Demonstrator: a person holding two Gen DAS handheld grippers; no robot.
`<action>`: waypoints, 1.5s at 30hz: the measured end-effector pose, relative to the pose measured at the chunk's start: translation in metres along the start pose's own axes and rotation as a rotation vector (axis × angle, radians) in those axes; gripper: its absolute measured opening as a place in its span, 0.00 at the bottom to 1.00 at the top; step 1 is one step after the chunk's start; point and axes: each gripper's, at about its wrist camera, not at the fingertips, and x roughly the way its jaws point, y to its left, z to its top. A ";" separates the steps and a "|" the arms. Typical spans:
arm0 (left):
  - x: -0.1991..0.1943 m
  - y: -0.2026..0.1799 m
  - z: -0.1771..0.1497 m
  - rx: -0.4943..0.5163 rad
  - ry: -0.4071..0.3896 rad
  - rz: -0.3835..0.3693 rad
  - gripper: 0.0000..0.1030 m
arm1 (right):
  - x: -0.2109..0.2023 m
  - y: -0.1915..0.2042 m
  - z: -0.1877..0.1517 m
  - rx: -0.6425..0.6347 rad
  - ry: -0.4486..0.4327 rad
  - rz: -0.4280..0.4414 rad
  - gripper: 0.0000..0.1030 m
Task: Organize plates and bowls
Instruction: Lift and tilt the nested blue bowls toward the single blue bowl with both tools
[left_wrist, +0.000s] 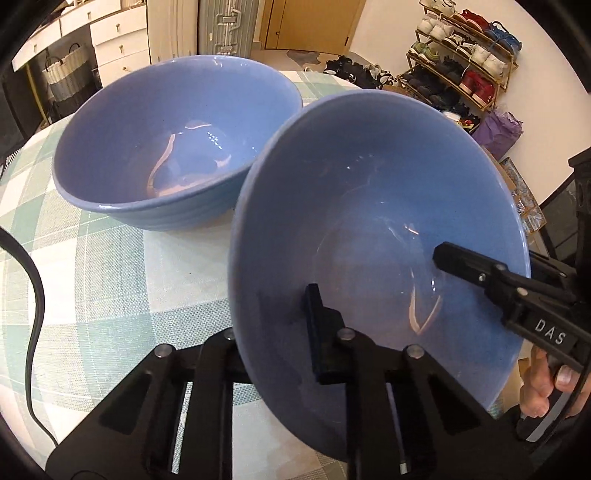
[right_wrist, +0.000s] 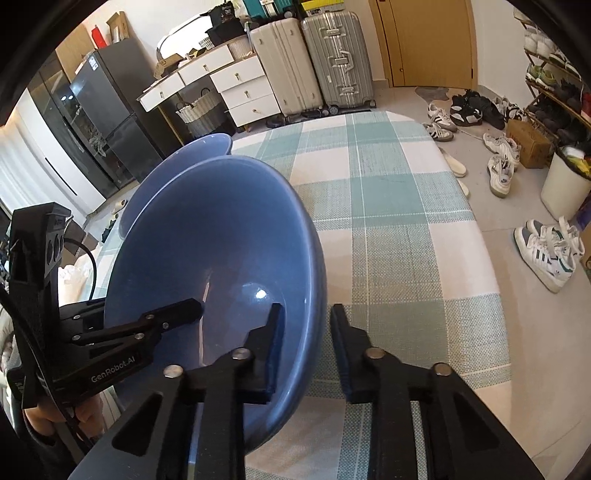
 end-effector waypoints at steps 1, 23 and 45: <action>0.001 -0.002 0.002 0.002 -0.005 -0.001 0.12 | 0.000 0.000 0.000 -0.002 -0.002 0.004 0.18; -0.032 -0.025 -0.010 0.004 -0.077 0.023 0.08 | -0.032 0.016 0.001 -0.015 -0.067 -0.015 0.11; -0.148 0.029 0.016 -0.039 -0.202 0.086 0.08 | -0.075 0.078 0.053 -0.107 -0.155 0.041 0.11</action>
